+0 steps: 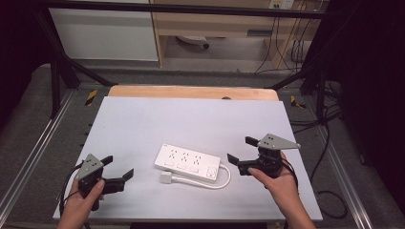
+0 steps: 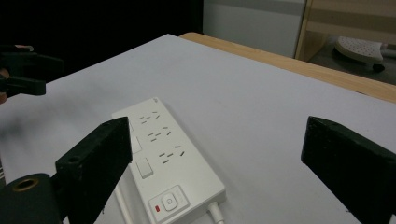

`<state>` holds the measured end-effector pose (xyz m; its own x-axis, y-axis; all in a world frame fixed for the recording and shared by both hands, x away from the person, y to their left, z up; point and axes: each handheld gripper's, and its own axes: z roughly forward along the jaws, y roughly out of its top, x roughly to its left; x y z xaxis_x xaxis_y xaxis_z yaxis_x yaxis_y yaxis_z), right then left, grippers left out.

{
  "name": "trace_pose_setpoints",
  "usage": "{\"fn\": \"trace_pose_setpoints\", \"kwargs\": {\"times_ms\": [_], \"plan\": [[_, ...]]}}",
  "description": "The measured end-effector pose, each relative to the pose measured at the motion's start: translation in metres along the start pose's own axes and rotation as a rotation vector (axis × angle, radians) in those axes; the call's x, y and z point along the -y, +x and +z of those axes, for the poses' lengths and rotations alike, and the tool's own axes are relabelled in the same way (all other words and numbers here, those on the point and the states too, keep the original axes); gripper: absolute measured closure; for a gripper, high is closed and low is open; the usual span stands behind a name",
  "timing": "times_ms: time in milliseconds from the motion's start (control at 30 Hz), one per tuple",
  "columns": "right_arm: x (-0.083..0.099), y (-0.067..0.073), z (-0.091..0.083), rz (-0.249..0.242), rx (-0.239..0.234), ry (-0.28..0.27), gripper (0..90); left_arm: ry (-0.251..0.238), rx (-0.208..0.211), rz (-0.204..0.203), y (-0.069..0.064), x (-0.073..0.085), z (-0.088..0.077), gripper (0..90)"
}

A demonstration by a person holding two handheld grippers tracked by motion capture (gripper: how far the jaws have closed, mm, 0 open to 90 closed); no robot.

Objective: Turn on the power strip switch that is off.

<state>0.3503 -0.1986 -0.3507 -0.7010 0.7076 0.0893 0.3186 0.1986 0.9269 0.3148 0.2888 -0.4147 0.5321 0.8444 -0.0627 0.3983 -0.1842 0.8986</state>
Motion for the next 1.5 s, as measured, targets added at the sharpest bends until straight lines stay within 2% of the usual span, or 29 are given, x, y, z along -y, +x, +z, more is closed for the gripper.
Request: {"fn": "trace_pose_setpoints", "kwargs": {"times_ms": [100, 167, 533, 833, 1500], "plan": [[-0.001, 0.003, 0.004, -0.014, -0.001, 0.003, 12.7, 0.001, 0.000, 0.000, 0.000, 0.000, 0.000, 6.1], [-0.001, 0.007, 0.007, -0.031, -0.005, 0.002, 18.0, 0.000, 0.000, 0.001, 0.000, 0.000, 0.000, 6.1], [-0.002, 0.023, 0.027, -0.061, -0.055, 0.033, 24.9, 0.000, 0.003, 0.003, 0.000, 0.000, 0.000, 6.1], [-0.002, 0.031, 0.039, -0.059, -0.093, 0.042, 34.0, -0.003, 0.002, 0.009, 0.000, -0.001, -0.001, 6.1], [-0.001, 0.038, 0.052, -0.057, -0.120, 0.064, 38.3, -0.002, 0.000, 0.011, -0.001, -0.001, -0.001, 6.1]]}}
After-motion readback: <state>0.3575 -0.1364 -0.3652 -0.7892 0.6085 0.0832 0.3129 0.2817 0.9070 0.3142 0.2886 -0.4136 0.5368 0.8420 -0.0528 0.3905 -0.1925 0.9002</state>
